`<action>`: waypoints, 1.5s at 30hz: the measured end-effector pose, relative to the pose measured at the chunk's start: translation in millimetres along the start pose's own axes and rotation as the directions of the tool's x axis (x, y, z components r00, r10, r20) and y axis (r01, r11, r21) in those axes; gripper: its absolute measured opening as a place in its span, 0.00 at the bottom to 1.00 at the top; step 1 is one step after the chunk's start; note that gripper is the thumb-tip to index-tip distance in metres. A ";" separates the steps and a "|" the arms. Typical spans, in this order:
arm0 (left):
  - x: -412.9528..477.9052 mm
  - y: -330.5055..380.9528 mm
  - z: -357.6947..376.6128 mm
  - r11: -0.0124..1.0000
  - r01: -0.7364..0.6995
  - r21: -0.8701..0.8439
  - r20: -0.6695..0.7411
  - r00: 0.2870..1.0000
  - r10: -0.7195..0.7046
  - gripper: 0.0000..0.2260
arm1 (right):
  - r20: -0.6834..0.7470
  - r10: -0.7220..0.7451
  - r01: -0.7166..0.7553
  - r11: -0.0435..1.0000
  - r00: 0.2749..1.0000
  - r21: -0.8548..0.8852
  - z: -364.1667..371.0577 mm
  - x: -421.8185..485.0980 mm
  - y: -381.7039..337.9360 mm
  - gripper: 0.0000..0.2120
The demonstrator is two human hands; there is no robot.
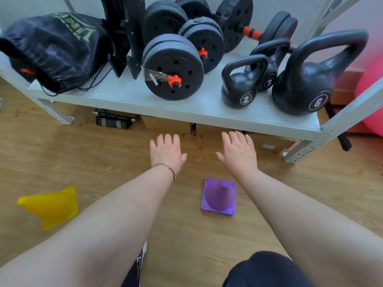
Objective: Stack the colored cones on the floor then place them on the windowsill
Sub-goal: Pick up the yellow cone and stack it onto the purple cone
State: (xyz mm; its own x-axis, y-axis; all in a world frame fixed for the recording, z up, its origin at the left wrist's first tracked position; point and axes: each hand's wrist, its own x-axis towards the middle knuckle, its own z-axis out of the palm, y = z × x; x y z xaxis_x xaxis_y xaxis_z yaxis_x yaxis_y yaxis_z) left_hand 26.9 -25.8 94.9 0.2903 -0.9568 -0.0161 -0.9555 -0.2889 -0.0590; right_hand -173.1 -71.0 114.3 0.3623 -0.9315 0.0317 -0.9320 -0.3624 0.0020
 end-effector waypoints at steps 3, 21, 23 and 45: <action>-1.5 -48.3 -19.8 0.996 0.093 0.006 -0.043 0.995 -0.093 0.29 | 0.013 -0.039 0.039 0.999 0.999 0.024 -13.4 10.4 -34.0 0.31; -22.2 -273.8 -48.2 0.978 0.173 0.114 -0.072 0.984 -0.165 0.23 | 0.080 -0.341 0.325 0.931 0.937 0.166 -47.5 64.9 -272.8 0.26; -29.9 -295.1 -35.5 0.979 0.172 0.110 -0.091 0.982 -0.163 0.23 | 0.124 -0.377 0.358 0.921 0.918 0.154 -34.1 65.0 -294.3 0.24; -166.0 -503.5 125.2 0.860 0.496 0.122 0.256 0.822 -0.510 0.27 | 0.393 -0.617 0.602 0.778 0.682 0.179 100.9 19.0 -527.9 0.18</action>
State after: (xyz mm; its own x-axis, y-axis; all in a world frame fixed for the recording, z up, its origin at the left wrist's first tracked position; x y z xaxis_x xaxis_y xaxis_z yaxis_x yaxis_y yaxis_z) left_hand 466.3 282.6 2.3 0.7387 -0.6305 -0.2383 -0.6716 -0.7186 -0.1803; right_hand 326.7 99.6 13.0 0.8262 -0.4230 -0.3721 -0.5055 -0.8482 -0.1582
